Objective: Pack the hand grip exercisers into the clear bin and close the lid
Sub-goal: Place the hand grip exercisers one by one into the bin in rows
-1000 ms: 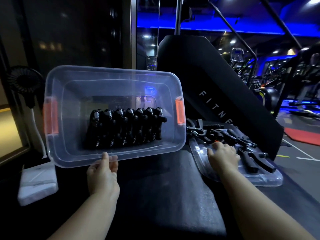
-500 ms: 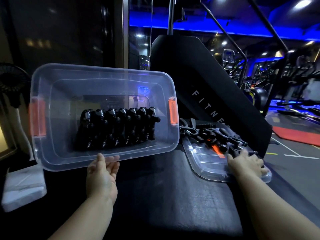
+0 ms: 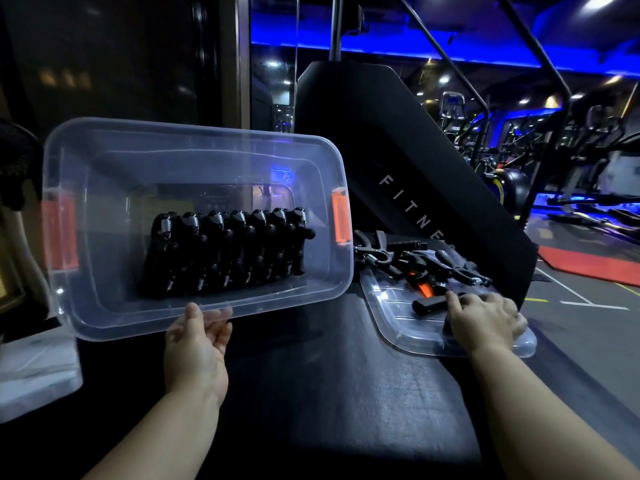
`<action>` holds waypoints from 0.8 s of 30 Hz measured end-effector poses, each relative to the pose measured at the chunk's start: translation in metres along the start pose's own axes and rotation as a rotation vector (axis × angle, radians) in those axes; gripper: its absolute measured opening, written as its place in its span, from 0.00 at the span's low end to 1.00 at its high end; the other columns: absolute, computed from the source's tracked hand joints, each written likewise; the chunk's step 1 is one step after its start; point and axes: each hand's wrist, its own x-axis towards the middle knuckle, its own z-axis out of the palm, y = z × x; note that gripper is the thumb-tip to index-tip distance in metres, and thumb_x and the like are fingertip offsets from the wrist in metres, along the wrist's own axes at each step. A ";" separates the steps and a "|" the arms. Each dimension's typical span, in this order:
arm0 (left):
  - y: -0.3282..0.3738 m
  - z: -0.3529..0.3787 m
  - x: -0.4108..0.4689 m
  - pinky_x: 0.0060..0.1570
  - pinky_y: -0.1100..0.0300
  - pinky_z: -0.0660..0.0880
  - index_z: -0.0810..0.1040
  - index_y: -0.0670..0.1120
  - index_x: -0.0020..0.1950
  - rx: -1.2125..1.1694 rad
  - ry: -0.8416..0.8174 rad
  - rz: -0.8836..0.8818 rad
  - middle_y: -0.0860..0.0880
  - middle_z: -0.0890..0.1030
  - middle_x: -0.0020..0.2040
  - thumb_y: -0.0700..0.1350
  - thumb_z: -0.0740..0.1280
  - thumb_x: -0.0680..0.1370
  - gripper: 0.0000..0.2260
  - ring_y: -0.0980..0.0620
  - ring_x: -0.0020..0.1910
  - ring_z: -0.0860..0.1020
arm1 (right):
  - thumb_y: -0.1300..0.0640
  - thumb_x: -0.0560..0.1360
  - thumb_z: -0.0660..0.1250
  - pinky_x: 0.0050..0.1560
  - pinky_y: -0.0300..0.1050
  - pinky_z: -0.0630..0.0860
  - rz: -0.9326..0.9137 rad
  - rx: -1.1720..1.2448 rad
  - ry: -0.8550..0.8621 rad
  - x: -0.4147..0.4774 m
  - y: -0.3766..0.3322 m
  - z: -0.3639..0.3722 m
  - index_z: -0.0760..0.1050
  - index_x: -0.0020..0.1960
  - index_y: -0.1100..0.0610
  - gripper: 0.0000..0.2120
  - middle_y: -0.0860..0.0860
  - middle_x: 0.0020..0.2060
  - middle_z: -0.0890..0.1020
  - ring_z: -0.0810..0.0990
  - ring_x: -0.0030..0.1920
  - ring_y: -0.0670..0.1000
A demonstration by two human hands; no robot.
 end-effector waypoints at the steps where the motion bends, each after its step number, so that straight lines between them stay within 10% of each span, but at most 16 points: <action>1: 0.000 0.000 0.000 0.42 0.61 0.76 0.73 0.48 0.46 -0.005 -0.001 -0.001 0.51 0.83 0.33 0.51 0.59 0.82 0.09 0.56 0.39 0.84 | 0.32 0.75 0.50 0.66 0.58 0.59 0.013 0.009 -0.062 0.000 0.001 0.000 0.77 0.59 0.44 0.26 0.56 0.64 0.72 0.65 0.66 0.59; 10: 0.001 -0.001 -0.001 0.44 0.59 0.76 0.72 0.48 0.48 -0.029 -0.004 -0.016 0.50 0.82 0.35 0.51 0.60 0.82 0.08 0.54 0.41 0.84 | 0.22 0.67 0.50 0.63 0.58 0.66 -0.036 0.102 -0.176 -0.003 0.004 -0.002 0.76 0.57 0.42 0.33 0.54 0.61 0.72 0.71 0.63 0.58; 16: 0.001 -0.002 -0.002 0.48 0.58 0.76 0.73 0.46 0.47 -0.031 -0.022 -0.042 0.51 0.84 0.34 0.51 0.60 0.81 0.10 0.52 0.45 0.84 | 0.41 0.73 0.64 0.51 0.45 0.68 -0.180 0.279 -0.267 -0.007 0.004 -0.010 0.76 0.57 0.43 0.15 0.50 0.61 0.72 0.74 0.59 0.52; 24: 0.003 -0.002 -0.005 0.46 0.57 0.75 0.73 0.45 0.43 -0.056 -0.024 -0.058 0.51 0.83 0.32 0.51 0.59 0.82 0.13 0.50 0.44 0.83 | 0.50 0.65 0.70 0.48 0.47 0.73 -0.193 0.239 -0.354 -0.006 0.004 -0.006 0.74 0.62 0.41 0.25 0.50 0.58 0.78 0.77 0.53 0.53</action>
